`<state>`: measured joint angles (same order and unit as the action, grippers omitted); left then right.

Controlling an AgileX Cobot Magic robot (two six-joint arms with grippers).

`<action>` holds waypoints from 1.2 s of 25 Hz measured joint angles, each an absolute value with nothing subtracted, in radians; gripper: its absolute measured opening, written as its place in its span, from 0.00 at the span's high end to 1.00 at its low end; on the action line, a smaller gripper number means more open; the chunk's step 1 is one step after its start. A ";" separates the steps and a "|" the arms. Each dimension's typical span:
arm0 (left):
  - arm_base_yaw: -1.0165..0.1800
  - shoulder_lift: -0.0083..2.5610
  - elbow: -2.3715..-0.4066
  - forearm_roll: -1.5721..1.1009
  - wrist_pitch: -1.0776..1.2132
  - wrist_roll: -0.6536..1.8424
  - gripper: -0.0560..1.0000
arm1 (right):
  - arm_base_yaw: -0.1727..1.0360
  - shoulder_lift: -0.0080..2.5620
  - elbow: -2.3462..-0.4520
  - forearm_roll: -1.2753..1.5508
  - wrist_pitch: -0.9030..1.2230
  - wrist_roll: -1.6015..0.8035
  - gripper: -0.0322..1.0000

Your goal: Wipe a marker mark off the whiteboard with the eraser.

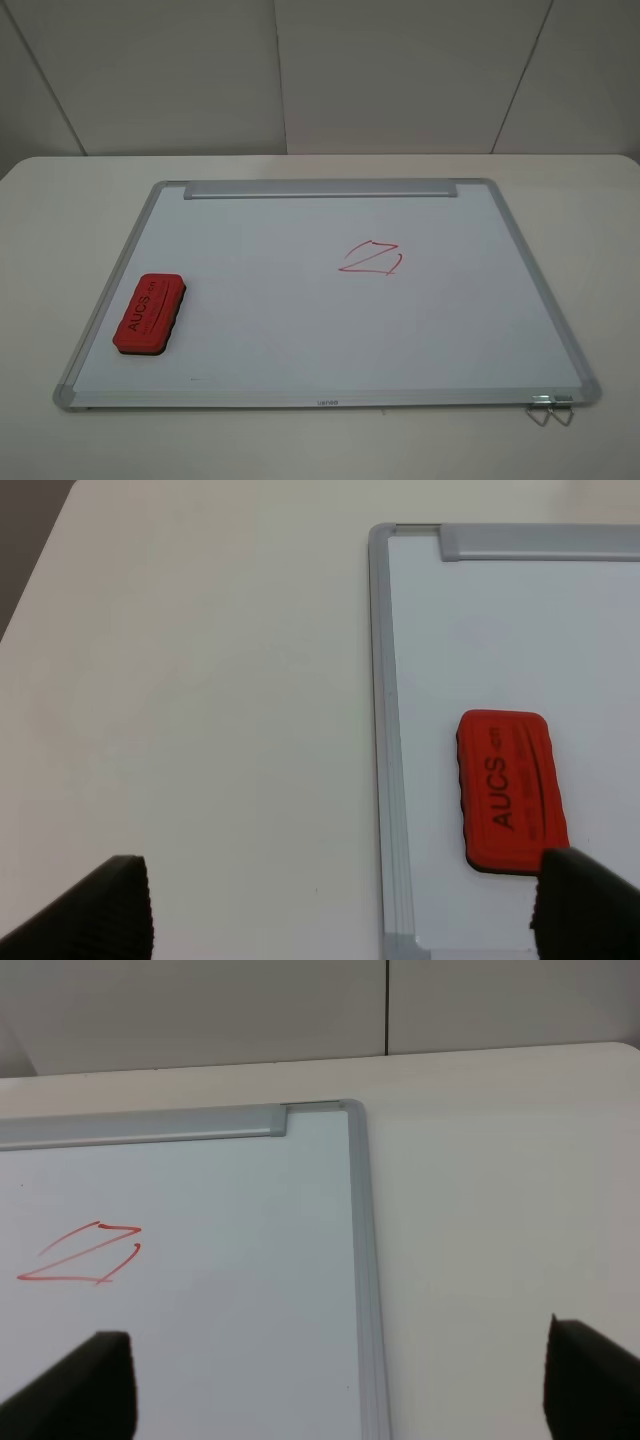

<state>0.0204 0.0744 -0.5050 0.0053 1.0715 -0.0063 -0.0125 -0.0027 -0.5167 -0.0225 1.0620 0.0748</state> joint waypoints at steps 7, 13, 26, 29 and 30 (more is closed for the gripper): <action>0.020 0.001 -0.505 0.000 1.069 -0.006 0.23 | -0.012 -0.003 -0.517 -0.022 1.062 0.075 0.27; 0.008 -0.005 -0.505 0.005 1.069 -0.007 0.23 | -0.012 -0.003 -0.517 -0.022 1.062 0.075 0.27; 0.008 -0.005 -0.505 0.005 1.069 -0.007 0.23 | -0.012 -0.003 -0.517 -0.022 1.062 0.075 0.27; 0.008 -0.005 -0.505 0.005 1.069 -0.007 0.23 | -0.012 -0.003 -0.517 -0.022 1.062 0.075 0.27; 0.008 -0.005 -0.505 0.005 1.069 -0.007 0.23 | -0.012 -0.003 -0.517 -0.022 1.062 0.075 0.27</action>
